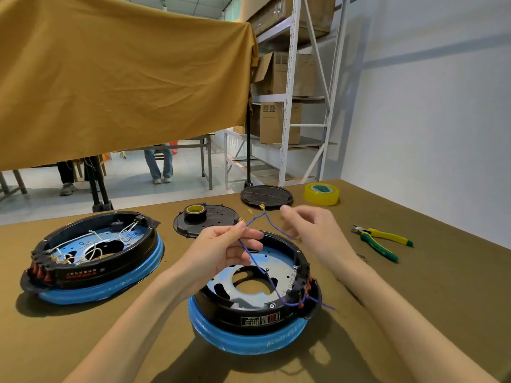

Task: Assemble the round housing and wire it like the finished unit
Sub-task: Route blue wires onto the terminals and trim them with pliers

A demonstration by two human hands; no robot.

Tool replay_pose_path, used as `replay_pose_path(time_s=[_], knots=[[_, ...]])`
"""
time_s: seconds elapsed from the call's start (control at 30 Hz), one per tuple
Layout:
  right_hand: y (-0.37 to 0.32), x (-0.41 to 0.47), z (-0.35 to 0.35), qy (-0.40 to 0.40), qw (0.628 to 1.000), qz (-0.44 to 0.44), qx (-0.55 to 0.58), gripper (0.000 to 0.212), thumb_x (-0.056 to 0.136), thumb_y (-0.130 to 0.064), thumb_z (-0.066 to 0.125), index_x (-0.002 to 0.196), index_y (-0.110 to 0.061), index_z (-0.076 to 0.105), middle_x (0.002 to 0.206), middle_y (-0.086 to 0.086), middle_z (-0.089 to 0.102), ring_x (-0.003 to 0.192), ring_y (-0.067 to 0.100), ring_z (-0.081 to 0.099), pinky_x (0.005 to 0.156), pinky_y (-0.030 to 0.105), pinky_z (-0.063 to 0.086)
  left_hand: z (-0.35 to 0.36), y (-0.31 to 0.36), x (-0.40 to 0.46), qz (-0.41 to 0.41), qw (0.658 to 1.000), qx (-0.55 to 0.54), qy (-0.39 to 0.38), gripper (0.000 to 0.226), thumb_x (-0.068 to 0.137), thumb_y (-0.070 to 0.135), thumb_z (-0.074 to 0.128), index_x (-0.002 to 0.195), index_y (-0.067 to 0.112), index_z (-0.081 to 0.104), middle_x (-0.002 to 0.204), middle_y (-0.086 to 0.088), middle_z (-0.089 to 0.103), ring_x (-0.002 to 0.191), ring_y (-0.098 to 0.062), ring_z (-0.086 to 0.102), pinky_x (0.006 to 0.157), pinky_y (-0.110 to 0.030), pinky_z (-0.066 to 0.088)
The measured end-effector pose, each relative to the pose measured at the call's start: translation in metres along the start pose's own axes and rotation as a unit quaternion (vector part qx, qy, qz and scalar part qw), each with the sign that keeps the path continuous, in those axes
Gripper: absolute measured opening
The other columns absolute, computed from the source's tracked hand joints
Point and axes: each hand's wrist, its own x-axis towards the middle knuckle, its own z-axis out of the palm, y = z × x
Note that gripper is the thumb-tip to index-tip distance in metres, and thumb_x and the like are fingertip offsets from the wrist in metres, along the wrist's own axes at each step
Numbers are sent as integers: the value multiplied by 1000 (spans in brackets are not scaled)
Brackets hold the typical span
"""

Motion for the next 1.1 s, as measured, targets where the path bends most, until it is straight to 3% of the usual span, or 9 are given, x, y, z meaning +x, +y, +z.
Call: replay_pose_path(time_s=[0.1, 0.2, 0.3, 0.37, 0.47, 0.7, 0.83, 1.0, 1.1], knots=[[3, 5, -2, -150, 975, 95, 137, 20, 98, -23, 68, 96, -7, 80, 77, 10, 73, 59, 13, 57, 60, 24, 50, 0, -1, 2, -16, 1000, -1, 11, 38, 105, 29, 53, 95, 7, 82, 85, -11, 75, 57, -15, 60, 63, -28, 59], [9, 1, 2, -173, 962, 112, 179, 14, 95, -18, 72, 94, -9, 82, 69, 8, 67, 52, 12, 51, 52, 19, 46, -2, -1, 3, -19, 999, 26, 37, 33, 101, 32, 59, 92, 12, 83, 81, -7, 74, 56, -14, 56, 59, -28, 57], [10, -3, 7, -191, 958, 117, 181, 13, 93, -18, 75, 93, -8, 82, 68, 8, 67, 49, 11, 50, 51, 18, 45, -4, 1, 1, 6, 992, 103, 74, 33, 80, 59, 73, 95, 31, 83, 86, 3, 77, 59, -11, 54, 63, -25, 55], [10, -7, 10, -210, 957, 102, 170, 14, 94, -21, 75, 95, -9, 82, 69, 7, 67, 50, 11, 51, 52, 17, 46, -4, 0, 0, 27, 984, 151, 87, 40, 72, 69, 71, 93, 37, 82, 76, 9, 74, 58, -8, 54, 65, -24, 55], [11, -10, 12, -223, 959, 86, 151, 19, 95, -29, 73, 96, -12, 82, 66, 5, 63, 49, 10, 48, 50, 17, 43, 0, -5, 0, 63, 978, 171, 103, 33, 80, 62, 69, 85, 33, 83, 58, 14, 60, 52, -3, 50, 57, -18, 49], [14, -7, 18, -215, 949, 84, 216, 19, 96, -22, 72, 96, -5, 80, 57, 5, 56, 43, 9, 41, 49, 18, 38, -4, -5, 5, 40, 982, 123, 135, 29, 88, 48, 71, 84, 23, 83, 52, 13, 53, 52, -3, 50, 62, -26, 50], [12, -4, 20, -215, 955, 80, 189, 20, 97, -26, 71, 96, -9, 81, 60, 5, 60, 47, 11, 45, 50, 17, 40, -6, -4, 6, 36, 988, 90, 119, 31, 88, 51, 71, 90, 24, 84, 56, 8, 48, 53, -8, 45, 61, -23, 52], [7, -5, 20, -224, 961, 50, 156, 16, 97, -23, 71, 91, -11, 81, 62, 8, 63, 48, 13, 48, 50, 19, 42, -9, -7, 6, 14, 994, 71, 78, 35, 85, 54, 74, 93, 21, 83, 60, -3, 45, 71, -23, 47, 67, -26, 53], [7, -5, 20, -203, 967, 44, 149, 19, 99, -24, 69, 96, -9, 80, 62, 7, 62, 48, 12, 47, 50, 19, 40, -6, -9, 7, 22, 995, 63, 78, 34, 85, 54, 73, 96, 23, 84, 61, 3, 51, 57, -14, 44, 63, -23, 51]])
